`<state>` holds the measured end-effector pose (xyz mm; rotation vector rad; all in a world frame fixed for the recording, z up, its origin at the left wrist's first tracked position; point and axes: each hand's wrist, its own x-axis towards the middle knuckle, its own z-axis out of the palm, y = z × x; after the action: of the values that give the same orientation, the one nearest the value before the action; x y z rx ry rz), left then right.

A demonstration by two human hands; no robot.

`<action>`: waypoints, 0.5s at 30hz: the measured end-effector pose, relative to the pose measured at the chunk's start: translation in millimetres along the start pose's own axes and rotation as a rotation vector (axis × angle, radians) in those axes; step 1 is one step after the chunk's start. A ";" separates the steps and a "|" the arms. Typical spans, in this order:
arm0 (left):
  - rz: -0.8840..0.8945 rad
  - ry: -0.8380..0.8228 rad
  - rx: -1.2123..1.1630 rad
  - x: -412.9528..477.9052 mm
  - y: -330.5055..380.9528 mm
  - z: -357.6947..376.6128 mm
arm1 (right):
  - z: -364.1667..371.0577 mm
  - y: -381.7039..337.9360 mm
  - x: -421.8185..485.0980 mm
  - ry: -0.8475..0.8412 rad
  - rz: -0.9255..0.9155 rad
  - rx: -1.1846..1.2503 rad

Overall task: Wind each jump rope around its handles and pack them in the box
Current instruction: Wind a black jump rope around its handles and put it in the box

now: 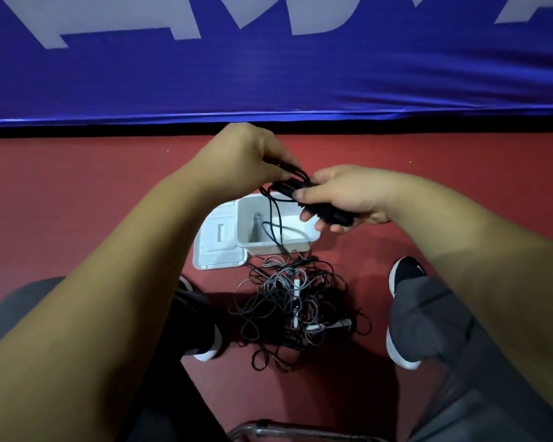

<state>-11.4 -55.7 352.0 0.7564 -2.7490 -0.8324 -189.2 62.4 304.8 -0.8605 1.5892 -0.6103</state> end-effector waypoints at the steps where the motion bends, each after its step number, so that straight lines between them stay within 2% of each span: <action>1: 0.000 -0.046 0.033 -0.9 0.0 -1.1 | -1.2 1.2 2.9 0.043 -0.009 0.001; 4: -0.074 -0.156 0.022 -3.2 -0.4 0.7 | -2.9 5.3 8.9 0.122 -0.019 0.012; 7: -0.162 -0.125 0.033 -2.1 -3.8 4.9 | -2.4 6.6 11.2 0.156 -0.029 0.040; 12: -0.248 -0.096 0.192 -2.3 -6.6 18.4 | 1.6 1.0 13.3 0.207 -0.096 0.173; 15: -0.328 -0.073 0.055 -3.5 -2.4 31.7 | 5.8 -2.1 13.4 0.241 -0.130 0.297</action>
<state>-16.8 -40.7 324.3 1.2346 -2.7617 -0.8580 -184.0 50.9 297.3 -0.6888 1.6111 -1.0468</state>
